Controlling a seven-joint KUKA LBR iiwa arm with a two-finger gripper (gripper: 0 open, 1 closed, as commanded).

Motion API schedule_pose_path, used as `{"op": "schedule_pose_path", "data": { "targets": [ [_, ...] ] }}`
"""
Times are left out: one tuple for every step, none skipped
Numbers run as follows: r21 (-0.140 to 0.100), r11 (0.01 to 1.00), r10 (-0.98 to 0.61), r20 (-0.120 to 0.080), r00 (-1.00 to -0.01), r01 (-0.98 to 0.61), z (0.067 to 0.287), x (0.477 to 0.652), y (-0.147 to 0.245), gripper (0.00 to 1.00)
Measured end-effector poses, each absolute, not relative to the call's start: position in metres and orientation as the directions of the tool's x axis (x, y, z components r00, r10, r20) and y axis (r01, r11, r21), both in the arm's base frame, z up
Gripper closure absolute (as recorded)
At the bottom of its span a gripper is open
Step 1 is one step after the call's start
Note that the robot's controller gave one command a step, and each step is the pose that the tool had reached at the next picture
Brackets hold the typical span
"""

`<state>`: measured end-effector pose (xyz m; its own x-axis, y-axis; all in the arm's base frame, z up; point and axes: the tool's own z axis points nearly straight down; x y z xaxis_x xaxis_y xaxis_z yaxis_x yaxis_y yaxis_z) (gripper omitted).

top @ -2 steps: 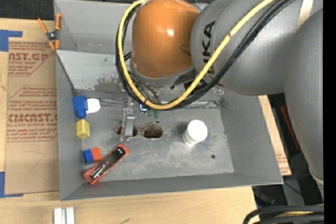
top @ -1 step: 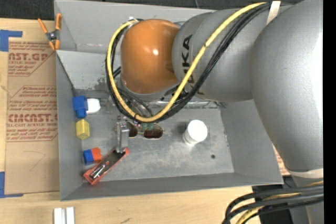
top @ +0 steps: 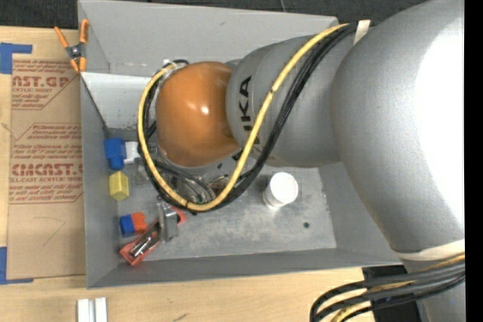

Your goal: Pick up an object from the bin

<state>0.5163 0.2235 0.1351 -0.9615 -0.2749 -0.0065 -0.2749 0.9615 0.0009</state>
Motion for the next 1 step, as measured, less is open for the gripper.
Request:
{"op": "schedule_pose_path", "data": {
  "targets": [
    [0.003,0.943,-0.332,-0.004,-0.943,-0.332,0.1123,0.5057,0.2280,0.00]
  ]
}}
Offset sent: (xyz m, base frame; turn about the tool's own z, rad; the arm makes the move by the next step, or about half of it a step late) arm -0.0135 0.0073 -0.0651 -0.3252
